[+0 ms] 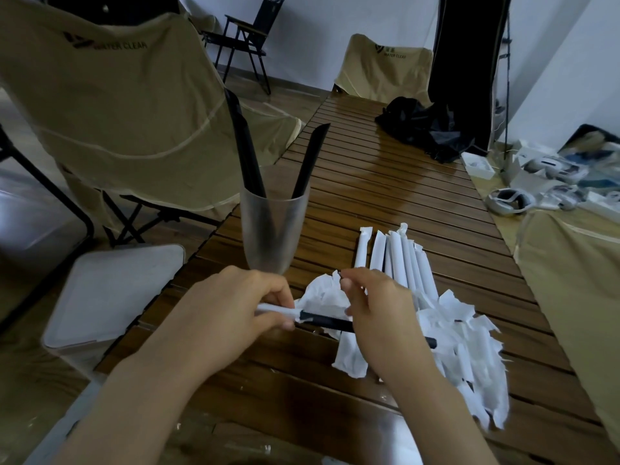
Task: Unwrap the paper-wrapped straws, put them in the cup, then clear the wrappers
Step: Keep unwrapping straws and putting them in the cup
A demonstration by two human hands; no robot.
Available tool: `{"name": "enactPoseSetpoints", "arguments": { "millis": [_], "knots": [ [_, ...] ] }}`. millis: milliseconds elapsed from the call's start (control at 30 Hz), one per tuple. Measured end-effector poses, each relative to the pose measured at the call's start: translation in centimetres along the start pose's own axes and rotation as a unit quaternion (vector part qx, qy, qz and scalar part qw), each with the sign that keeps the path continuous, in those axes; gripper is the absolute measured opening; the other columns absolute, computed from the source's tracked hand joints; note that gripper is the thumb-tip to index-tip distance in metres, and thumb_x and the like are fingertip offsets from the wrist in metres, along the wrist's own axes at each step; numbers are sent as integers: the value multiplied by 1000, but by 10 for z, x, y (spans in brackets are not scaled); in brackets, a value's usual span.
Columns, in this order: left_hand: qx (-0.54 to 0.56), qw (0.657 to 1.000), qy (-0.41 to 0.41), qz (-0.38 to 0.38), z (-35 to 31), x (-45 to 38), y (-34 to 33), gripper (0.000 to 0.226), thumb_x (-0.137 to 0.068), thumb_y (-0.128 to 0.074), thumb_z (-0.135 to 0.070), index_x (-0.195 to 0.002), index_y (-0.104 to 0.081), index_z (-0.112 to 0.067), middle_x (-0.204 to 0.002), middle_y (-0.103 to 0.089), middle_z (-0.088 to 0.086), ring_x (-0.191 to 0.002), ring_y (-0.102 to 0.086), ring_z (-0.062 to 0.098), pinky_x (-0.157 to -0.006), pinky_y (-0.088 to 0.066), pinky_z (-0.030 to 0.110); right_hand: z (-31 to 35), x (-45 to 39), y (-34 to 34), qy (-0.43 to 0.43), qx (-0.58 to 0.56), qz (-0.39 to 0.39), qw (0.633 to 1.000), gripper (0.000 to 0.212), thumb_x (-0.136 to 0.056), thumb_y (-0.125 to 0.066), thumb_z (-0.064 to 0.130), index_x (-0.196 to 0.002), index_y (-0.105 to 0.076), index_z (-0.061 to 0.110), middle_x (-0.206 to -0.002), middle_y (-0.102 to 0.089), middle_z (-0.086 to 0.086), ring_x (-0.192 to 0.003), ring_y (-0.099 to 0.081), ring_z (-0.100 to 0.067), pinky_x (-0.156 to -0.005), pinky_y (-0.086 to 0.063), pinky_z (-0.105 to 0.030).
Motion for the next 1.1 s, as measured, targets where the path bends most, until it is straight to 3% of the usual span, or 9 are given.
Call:
{"name": "enactPoseSetpoints", "arguments": {
  "millis": [133,267,333,433,567,667,800,900,1100],
  "knots": [
    [-14,1000,5,2,2,0,-1,13,-90,-54,-49,-100,-59,-43,-85,-61,-15,-78,-56,0,-64,-40,16,13,3,-3,86,-10,87,992,23,-95,-52,31,-115,-62,32,-116,-54,16,-101,-53,-1,-82,-41,-10],
    [-14,1000,4,-5,2,-1,0,16,-89,-54,-51,-101,-60,-42,-89,-63,-15,-82,-56,-1,-72,-45,17,22,9,-13,119,2,161,980,20,-91,-61,31,-108,-65,39,-106,-64,17,-90,-59,-3,-80,-51,-18],
    [-15,1000,2,-25,1,0,3,17,-87,-56,-51,-101,-59,-43,-90,-63,-16,-84,-55,-2,-78,-45,18,23,8,-13,131,14,152,980,23,-91,-61,26,-110,-67,37,-104,-67,14,-87,-60,-4,-79,-52,-20],
    [-34,997,-8,-66,6,2,12,19,-85,-56,-53,-99,-61,-42,-85,-62,-17,-81,-54,-3,-75,-39,18,22,6,-4,137,-1,114,984,25,-91,-61,20,-110,-69,33,-98,-69,11,-80,-59,-3,-77,-51,-20],
    [-30,998,-3,-60,12,2,14,17,-87,-55,-50,-100,-64,-42,-82,-63,-15,-79,-53,1,-69,-33,19,23,8,-2,135,-27,95,986,29,-90,-63,20,-112,-67,37,-104,-69,15,-87,-61,-1,-83,-52,-18],
    [-18,999,-16,-45,8,1,9,14,-88,-56,-48,-98,-64,-42,-83,-62,-15,-77,-52,1,-65,-30,17,30,9,-2,165,-41,78,982,23,-89,-63,16,-103,-73,31,-98,-69,14,-78,-57,3,-77,-50,-16],
    [6,1000,-26,-12,5,-1,5,18,-87,-59,-47,-100,-69,-39,-87,-66,-16,-83,-56,-1,-74,-41,17,28,9,-1,142,-67,78,985,17,-89,-62,13,-91,-75,24,-88,-69,12,-72,-60,-1,-75,-53,-25],
    [14,999,-35,-6,2,0,5,19,-84,-62,-48,-100,-70,-41,-86,-67,-19,-83,-57,-4,-75,-43,16,26,7,-4,108,-58,99,988,19,-91,-60,12,-92,-75,24,-87,-64,15,-69,-57,3,-79,-53,-24],
    [21,999,-48,-6,-4,0,4,23,-85,-60,-50,-105,-68,-43,-88,-68,-18,-84,-58,-3,-75,-44,16,28,3,-1,48,-13,143,989,18,-93,-57,13,-99,-71,22,-98,-66,2,-87,-63,-16,-86,-53,-30]
  ]
}}
Point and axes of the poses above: each hand's wrist, its own x-axis away from the middle knuckle, its own y-axis out of the back of the hand, z = x × y, the point moved 6 cm from there along -x, towards the middle knuckle
